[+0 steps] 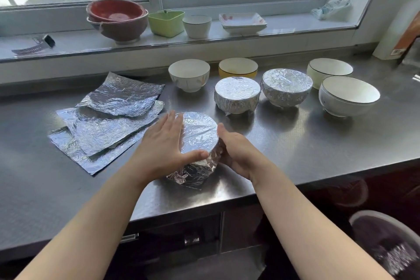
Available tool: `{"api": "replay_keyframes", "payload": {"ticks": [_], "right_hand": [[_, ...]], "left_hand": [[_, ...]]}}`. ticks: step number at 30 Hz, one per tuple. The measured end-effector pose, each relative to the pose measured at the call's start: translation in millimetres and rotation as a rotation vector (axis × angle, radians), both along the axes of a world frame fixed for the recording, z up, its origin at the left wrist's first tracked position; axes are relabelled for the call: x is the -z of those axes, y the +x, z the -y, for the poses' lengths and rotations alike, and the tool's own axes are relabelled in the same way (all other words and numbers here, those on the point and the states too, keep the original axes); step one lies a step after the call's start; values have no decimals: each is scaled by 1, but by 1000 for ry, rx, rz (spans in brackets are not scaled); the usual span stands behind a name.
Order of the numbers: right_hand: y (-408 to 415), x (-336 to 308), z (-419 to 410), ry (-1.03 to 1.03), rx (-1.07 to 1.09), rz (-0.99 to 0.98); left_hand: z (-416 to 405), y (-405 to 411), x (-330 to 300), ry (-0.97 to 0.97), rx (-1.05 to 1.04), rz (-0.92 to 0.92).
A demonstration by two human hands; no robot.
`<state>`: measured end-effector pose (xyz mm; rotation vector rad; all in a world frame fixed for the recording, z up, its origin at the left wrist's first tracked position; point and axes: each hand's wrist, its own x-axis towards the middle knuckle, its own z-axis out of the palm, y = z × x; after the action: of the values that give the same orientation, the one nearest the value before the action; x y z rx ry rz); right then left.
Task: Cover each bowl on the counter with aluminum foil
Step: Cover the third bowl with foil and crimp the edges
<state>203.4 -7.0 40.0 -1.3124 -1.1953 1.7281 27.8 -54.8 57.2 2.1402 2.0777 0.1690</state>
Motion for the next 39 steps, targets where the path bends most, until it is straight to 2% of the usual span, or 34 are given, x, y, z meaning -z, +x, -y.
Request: {"api": "replay_keyframes", "payload": {"ticks": [2,5,8,11,15,18,24,30,36,39], "right_hand": [[6,0,-2,60,0,69],[18,-2,3,308,121,198],[17,-15,27,471,257,147],[1,-12,40,535,159,196],[-13,0,38,505,140,220],[-13,0,35,487,99,323],[-10,0,25,436,21,316],[-12,10,17,264,13,118],[-3,14,15,162,-8,0],[2,14,15,58,-7,-133]], "left_hand": [[0,1,-2,-14,-15,-2],[1,3,-4,-30,-25,-6],[0,4,-2,-32,-41,-6],[-1,7,1,-18,-61,-11],[0,11,2,-1,-85,-21],[-2,10,5,6,-85,-39],[-4,8,7,1,-83,-53],[-4,9,6,-8,-87,-57],[-3,10,5,-10,-94,-60],[-3,11,4,-9,-106,-49]]}}
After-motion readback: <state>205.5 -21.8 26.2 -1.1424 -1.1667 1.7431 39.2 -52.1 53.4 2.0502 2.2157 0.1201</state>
